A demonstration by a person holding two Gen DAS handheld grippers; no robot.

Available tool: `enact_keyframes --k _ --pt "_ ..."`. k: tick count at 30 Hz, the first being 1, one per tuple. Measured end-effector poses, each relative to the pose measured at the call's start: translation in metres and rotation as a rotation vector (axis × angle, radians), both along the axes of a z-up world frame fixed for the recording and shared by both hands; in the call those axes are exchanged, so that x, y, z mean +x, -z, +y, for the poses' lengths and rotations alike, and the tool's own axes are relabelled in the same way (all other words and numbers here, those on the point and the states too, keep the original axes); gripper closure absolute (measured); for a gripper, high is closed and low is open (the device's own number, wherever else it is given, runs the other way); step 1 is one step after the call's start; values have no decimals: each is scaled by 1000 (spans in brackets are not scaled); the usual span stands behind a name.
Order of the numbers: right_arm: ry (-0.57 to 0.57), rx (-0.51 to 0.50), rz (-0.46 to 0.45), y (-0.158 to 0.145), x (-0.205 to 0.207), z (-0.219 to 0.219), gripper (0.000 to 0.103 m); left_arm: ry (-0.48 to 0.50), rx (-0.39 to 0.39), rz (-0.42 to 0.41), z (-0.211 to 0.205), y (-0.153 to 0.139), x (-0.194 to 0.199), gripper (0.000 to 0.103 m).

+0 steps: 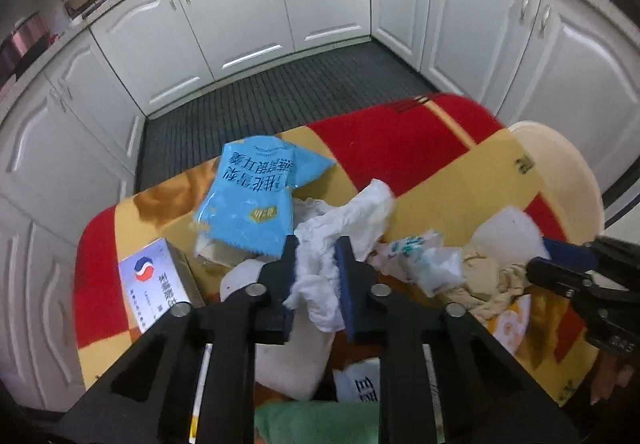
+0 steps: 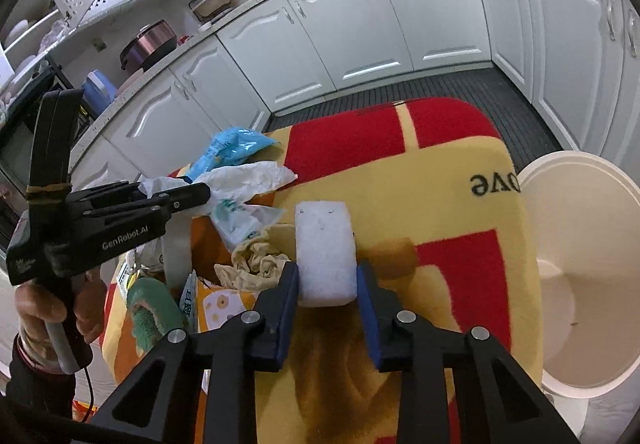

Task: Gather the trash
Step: 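Grasp the crumpled white tissue with the left tool while the right grasps the foam block, then carry the tissue and foam block to the beige bucket and open both tools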

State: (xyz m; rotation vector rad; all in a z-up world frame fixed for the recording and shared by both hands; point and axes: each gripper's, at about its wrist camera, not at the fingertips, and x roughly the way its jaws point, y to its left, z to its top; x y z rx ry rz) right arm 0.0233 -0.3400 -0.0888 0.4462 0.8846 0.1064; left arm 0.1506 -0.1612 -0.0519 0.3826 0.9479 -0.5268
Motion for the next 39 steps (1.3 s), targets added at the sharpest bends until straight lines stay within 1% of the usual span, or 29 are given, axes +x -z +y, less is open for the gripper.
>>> enact_keyframes --k 3,9,11,16,21,24,28,31,36,37,39 --pt "4 5 -22 -7 -6 -1 76 -1 -64 -10 11 -20 -9 90" --pt "19 2 -87 -34 -23 -4 76 2 -233 39 29 -62 -25 90" --pt "23 -5 -108 -43 -29 -5 76 8 -251 25 27 -73 -34 90" --pt "48 -37 -138 -58 -45 -13 76 63 -285 22 10 -90 -60 90" --pt "119 -89 -143 -63 -64 -33 76 121 -322 36 -22 -101 -81 90" --pt "172 -124 -135 -62 -77 -52 76 151 -315 52 -48 -96 -90 90" --pt "253 -162 -90 -52 -92 -83 76 184 -307 72 -88 -83 -104 90" --pt "320 -165 -41 -40 -99 -108 76 207 -290 93 -126 -66 -112 90" --pt "376 -176 19 -18 -106 -138 76 219 -297 126 -172 -39 -117 89" --pt "384 -179 32 -13 -106 -143 76 216 -304 124 -177 -36 -118 87" --pt "402 -186 48 -6 -107 -150 76 199 -304 124 -188 -27 -118 79"
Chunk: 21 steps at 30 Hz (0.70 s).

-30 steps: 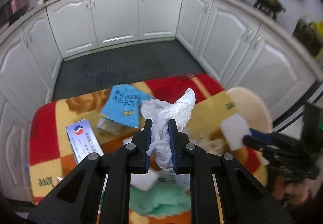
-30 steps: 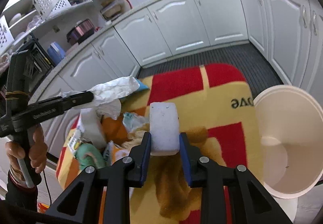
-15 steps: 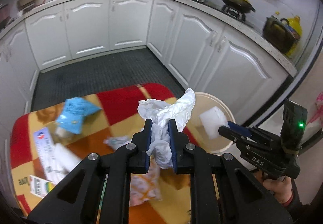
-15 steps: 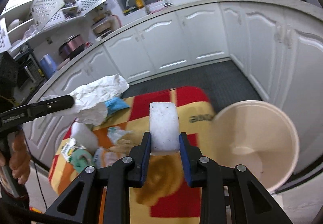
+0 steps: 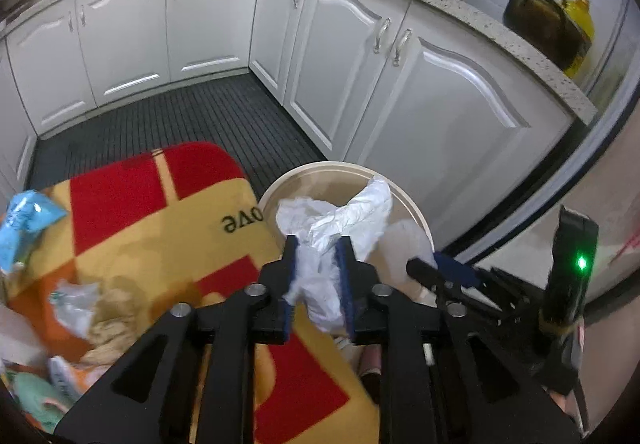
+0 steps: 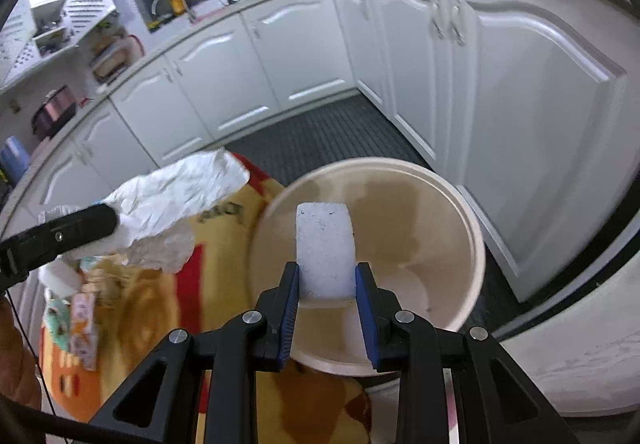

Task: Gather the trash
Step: 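Carry the tissue and foam block to the beige bucket and open both tools, then grasp the green towel with the left tool while the right tool grasps the clear plastic bag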

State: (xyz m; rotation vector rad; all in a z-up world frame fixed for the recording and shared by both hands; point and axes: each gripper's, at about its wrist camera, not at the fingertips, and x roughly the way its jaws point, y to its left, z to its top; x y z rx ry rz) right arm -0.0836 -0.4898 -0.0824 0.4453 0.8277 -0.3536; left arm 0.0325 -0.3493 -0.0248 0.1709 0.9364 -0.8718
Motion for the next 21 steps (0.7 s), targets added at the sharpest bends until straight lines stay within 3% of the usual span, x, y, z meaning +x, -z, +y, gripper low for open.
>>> enact_keyframes --k 3,5,12,16,21 --pt "22 -5 32 9 -2 -9 54 -10 -8 40 -8 11 3 62" --pt "29 -7 34 11 -8 -12 53 -19 -10 57 -7 16 3 57" --pt "39 55 26 13 -15 -16 52 -41 4 24 7 11 0 56" --pt "22 51 12 10 -16 -5 39 -56 22 -38 16 4 -6 56" --pt "-15 35 -10 0 -13 12 39 -79 46 -104 31 -1 -15 56"
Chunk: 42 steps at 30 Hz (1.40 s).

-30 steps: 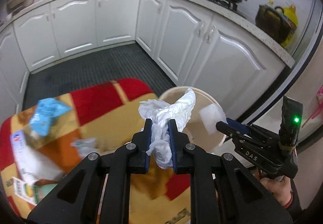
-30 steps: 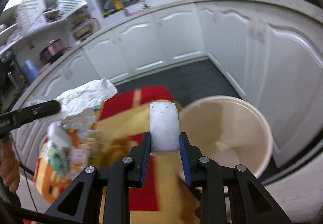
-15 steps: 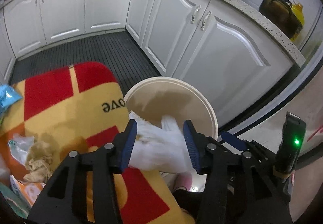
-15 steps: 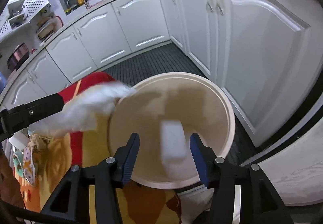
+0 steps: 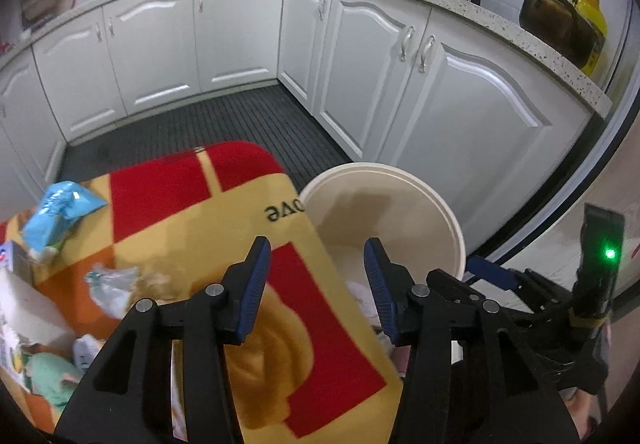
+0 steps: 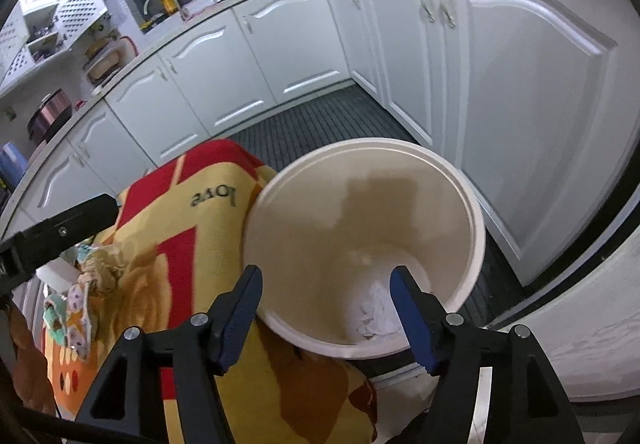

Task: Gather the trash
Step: 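Grasp the green towel with the left tool while the right tool grasps the clear plastic bag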

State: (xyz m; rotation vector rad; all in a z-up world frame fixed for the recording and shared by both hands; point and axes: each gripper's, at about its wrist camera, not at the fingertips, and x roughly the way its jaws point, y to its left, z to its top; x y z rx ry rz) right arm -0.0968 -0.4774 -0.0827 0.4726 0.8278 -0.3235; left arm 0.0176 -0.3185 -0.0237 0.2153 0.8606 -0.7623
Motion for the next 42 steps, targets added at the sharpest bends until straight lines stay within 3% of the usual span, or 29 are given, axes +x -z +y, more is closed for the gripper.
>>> enact_keyframes --k 9,18,22,26,32,37,42 --pt "-55 -17 -18 -15 7 28 35 -47 2 -39 34 -5 -8 56" --pt "-157 -32 -32 -28 19 66 34 -100 2 -26 83 -4 -12 56" --pt "-203 -28 -42 -33 25 83 31 -134 1 -11 115 -4 -11 55" --pt "-246 -21 -51 -36 33 101 31 -190 -11 5 156 -4 -8 48" --pt "-309 -15 -48 -35 50 123 27 -299 -13 39 221 6 2 48" --pt "-364 13 -45 -36 74 141 27 -370 -41 93 250 18 11 48" --pt "-467 -24 -30 -44 112 169 27 -393 -68 152 265 31 14 48"
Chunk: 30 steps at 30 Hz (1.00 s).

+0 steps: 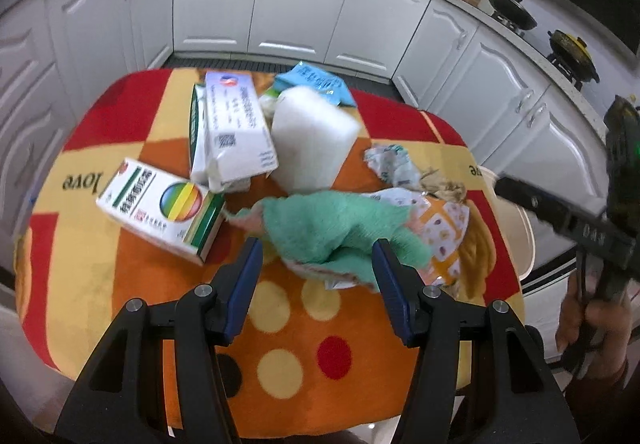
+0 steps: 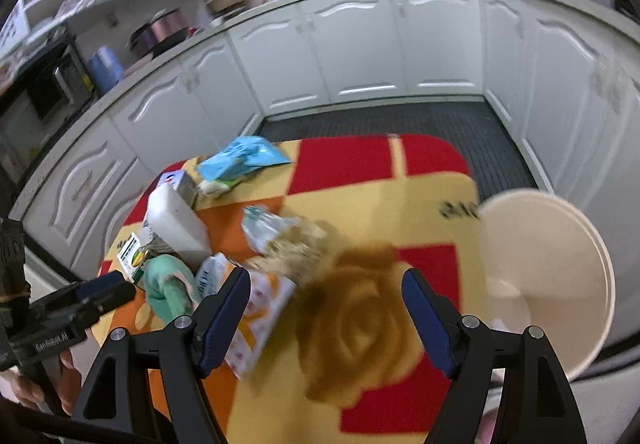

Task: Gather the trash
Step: 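Grasp the green towel with the left tool while the right tool grasps the clear plastic bag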

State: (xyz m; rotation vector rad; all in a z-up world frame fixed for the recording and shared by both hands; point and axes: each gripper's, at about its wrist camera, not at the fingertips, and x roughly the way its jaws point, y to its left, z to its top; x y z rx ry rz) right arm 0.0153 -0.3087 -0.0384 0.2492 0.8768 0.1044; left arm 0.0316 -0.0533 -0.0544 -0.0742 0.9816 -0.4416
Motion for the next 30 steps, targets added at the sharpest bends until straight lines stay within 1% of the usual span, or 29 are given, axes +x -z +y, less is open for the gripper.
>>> enact_keyframes --k 1,3,7,8,10,11,12,13,15,17,20,22,24,25,28,30 --pt "-22 -3 2 0 8 5 27 -4 -8 11 1 1 1 48" --pt "-72 -6 19 4 28 18 27 -18 -48 39 4 4 5 48" --pt "-122 -12 76 23 62 37 28 -58 -142 90 7 8 15 48" --pt "-133 -15 89 29 71 42 30 -63 -158 97 8 8 17 47" --pt "-155 -25 109 39 83 49 43 -76 -189 108 5 8 21 46" --pt "-165 -34 118 43 88 53 45 -87 -195 115 2 9 24 42" --pt "-171 -49 127 48 93 55 52 -95 -201 120 0 10 26 41" --pt "-176 -67 137 53 97 57 63 -106 -211 122 -2 11 27 39" --pt "-181 -72 147 59 101 57 72 -120 -217 114 -6 12 30 37" --pt "-175 -53 128 57 98 52 73 -135 -218 118 -9 15 33 35" --pt "-160 -23 92 49 90 42 74 -160 -222 168 -12 31 35 35" --pt "-146 -10 76 44 84 36 74 -159 -217 159 -13 36 32 36" --pt "-129 6 54 37 77 29 74 -158 -227 167 -11 40 30 42" --pt "-121 13 46 34 74 27 74 -160 -229 167 -10 40 29 47" --pt "-108 30 14 23 63 21 74 -135 -216 160 -7 34 22 58" --pt "-105 35 -10 14 53 19 74 -116 -208 144 -4 28 15 61"
